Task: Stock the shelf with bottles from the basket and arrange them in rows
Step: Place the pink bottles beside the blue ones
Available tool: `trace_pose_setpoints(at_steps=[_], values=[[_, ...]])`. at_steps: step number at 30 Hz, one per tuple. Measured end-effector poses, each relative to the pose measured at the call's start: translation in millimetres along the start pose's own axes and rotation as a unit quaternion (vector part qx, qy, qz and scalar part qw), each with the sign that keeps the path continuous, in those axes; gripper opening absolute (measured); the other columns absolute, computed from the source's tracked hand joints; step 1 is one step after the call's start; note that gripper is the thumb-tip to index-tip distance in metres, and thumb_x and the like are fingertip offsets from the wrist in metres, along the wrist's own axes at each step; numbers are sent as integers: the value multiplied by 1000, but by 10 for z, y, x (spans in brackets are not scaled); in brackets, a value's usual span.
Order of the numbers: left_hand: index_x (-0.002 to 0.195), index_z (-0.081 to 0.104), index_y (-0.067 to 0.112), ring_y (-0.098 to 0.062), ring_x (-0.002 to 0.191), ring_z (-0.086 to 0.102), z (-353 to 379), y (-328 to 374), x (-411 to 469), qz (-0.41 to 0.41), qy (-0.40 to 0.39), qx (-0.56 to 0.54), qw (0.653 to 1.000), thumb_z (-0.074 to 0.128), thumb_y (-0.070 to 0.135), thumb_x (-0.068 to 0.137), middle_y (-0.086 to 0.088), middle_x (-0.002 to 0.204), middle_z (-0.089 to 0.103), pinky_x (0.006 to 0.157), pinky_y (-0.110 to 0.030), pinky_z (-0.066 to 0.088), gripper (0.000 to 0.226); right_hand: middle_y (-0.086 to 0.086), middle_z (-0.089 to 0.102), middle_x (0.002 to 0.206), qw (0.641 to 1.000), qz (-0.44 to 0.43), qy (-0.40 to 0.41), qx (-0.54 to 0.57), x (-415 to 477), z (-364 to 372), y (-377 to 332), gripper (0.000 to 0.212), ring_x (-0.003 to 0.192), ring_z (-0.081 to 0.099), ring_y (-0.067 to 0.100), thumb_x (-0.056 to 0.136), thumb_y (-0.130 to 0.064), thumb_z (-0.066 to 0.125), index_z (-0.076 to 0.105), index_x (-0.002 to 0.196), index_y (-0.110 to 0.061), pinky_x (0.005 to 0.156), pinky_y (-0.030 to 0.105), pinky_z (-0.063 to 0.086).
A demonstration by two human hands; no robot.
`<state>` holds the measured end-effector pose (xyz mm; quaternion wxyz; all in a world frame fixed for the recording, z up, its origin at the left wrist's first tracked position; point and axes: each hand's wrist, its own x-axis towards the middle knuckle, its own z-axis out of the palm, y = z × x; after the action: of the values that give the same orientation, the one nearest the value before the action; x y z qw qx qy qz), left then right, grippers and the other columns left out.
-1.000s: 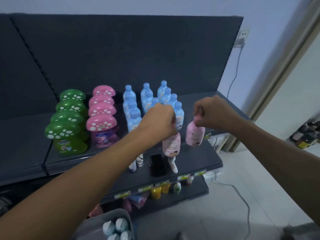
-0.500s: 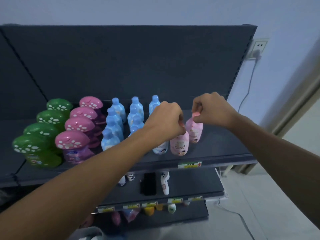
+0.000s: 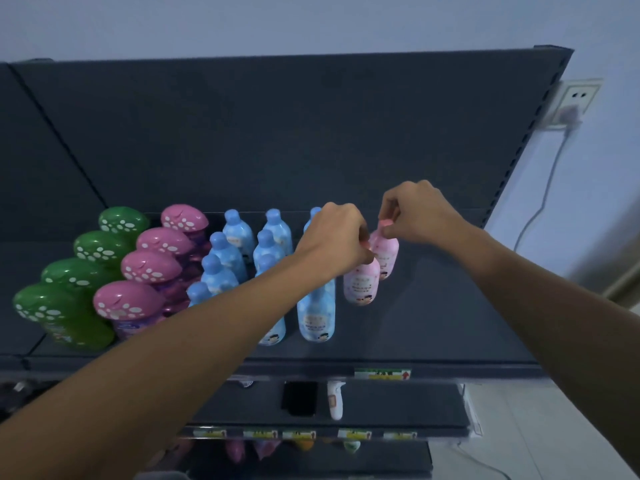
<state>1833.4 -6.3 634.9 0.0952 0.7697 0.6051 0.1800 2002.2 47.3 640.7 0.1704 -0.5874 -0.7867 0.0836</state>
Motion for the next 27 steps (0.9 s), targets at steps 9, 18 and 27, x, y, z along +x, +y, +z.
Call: trace_pose_setpoints(at_steps=[9, 18, 27], values=[[88, 80, 27, -20, 86, 67, 101, -38, 400, -41, -3, -9, 999, 83, 29, 71, 1, 86, 72, 76, -35, 60, 18, -11, 69, 78, 1000, -8, -14, 4, 392, 94, 121, 15, 81, 67, 14, 68, -15, 77, 68, 72, -26, 71, 29, 57], [86, 81, 27, -19, 91, 67, 193, -178, 611, -83, -9, -17, 996, 91, 34, 66, 1, 88, 72, 80, -36, 59, 24, -11, 69, 80, 999, -30, -36, 14, 663, 201, 147, 14, 84, 68, 14, 71, -15, 80, 70, 75, -24, 76, 32, 58], [84, 81, 28, -19, 88, 68, 228, -210, 694, -90, -4, -37, 995, 91, 35, 65, 1, 87, 73, 79, -34, 59, 23, -10, 69, 81, 998, -36, -53, 10, 801, 293, 151, 17, 82, 67, 13, 71, -16, 83, 69, 74, -25, 76, 32, 59]])
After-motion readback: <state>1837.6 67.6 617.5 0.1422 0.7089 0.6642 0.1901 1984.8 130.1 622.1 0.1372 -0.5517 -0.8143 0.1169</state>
